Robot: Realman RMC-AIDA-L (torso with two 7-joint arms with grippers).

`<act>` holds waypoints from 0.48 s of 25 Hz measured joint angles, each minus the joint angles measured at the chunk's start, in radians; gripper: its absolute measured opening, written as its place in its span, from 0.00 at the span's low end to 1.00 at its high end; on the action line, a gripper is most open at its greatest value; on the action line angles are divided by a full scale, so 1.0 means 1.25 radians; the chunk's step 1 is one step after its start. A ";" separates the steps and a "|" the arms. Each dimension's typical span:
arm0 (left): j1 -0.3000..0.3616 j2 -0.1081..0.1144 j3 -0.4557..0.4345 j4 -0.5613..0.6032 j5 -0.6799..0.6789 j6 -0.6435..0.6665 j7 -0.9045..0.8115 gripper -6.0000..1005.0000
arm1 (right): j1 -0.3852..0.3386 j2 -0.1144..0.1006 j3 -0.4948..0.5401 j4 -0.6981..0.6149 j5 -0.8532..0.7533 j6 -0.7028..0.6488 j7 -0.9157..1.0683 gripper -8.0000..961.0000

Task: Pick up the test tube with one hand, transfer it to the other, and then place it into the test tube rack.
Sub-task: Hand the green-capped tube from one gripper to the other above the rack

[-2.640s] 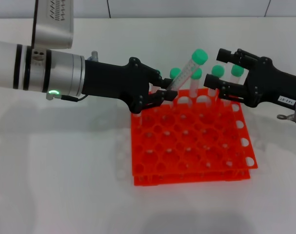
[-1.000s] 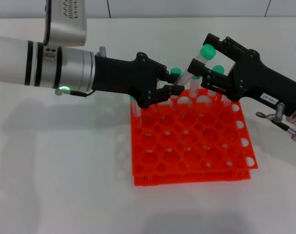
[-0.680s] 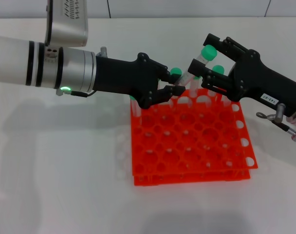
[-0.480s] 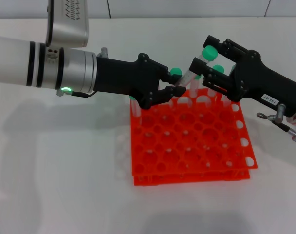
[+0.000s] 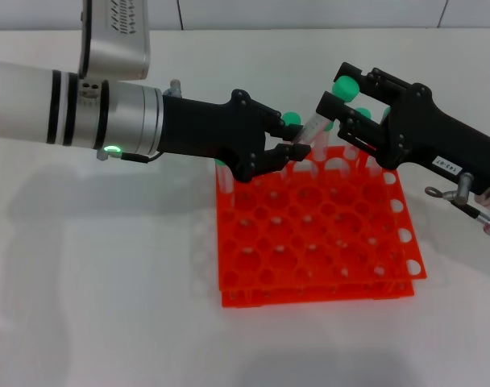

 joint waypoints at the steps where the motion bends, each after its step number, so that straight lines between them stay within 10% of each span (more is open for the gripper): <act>1: 0.000 0.000 0.000 0.000 0.000 0.000 0.000 0.25 | 0.000 0.000 0.000 0.000 0.000 0.000 0.000 0.56; 12: 0.000 0.000 0.007 0.001 0.001 0.003 0.000 0.26 | -0.007 0.000 0.002 0.004 0.032 0.015 0.005 0.37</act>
